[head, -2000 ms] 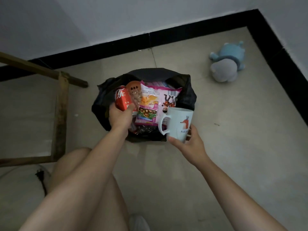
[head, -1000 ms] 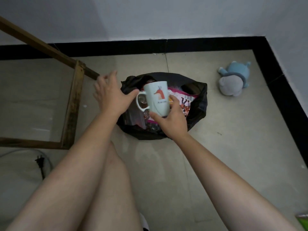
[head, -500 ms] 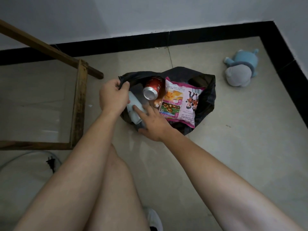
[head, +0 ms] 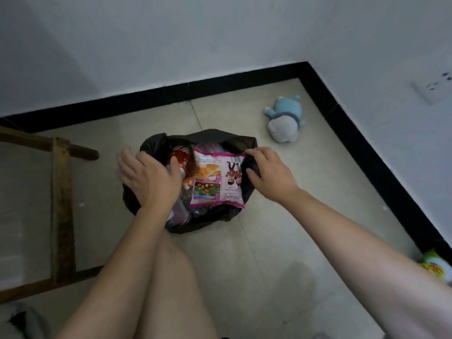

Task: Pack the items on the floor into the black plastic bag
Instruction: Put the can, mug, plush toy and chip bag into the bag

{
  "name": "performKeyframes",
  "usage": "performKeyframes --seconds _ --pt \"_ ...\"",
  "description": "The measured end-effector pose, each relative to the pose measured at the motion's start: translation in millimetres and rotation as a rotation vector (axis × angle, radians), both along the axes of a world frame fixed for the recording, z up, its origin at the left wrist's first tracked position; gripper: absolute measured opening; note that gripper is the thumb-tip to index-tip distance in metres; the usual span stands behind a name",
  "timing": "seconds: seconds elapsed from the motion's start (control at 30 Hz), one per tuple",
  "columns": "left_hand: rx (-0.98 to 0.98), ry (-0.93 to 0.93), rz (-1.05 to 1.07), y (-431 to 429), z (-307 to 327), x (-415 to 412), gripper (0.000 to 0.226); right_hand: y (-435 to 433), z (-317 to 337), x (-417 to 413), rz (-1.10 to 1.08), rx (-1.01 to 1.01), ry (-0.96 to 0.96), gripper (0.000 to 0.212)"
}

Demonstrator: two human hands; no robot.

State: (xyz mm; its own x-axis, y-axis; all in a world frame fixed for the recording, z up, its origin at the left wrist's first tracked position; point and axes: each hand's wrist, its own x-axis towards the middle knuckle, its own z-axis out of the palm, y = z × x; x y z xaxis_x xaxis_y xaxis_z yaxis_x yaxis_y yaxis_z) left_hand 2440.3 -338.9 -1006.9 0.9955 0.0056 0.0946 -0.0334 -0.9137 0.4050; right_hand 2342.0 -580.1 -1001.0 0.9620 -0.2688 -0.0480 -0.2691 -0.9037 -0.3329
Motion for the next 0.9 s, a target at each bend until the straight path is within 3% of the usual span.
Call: performKeyframes --seconds 0.23,0.4,0.57,0.77,0.9 --pt "0.302 -0.097 -0.356 -41 10 17 0.055 -69 12 -35 -0.362 0.032 0.153 0.055" --pt "0.07 -0.193 -0.651 -121 19 24 0.042 -96 -5 -75 -0.484 0.039 0.259 0.056" --pt "-0.015 -0.1 -0.933 -222 -3 6 0.06 -126 -34 -112 -0.613 0.121 0.34 0.065" --pt "0.199 -0.037 -1.12 -304 -74 -9 0.063 -155 -115 -144 -0.615 0.186 0.477 0.074" --pt "0.305 -0.017 -1.136 -335 -117 0 0.065 -147 -189 -163 -0.512 0.1 0.651 0.084"
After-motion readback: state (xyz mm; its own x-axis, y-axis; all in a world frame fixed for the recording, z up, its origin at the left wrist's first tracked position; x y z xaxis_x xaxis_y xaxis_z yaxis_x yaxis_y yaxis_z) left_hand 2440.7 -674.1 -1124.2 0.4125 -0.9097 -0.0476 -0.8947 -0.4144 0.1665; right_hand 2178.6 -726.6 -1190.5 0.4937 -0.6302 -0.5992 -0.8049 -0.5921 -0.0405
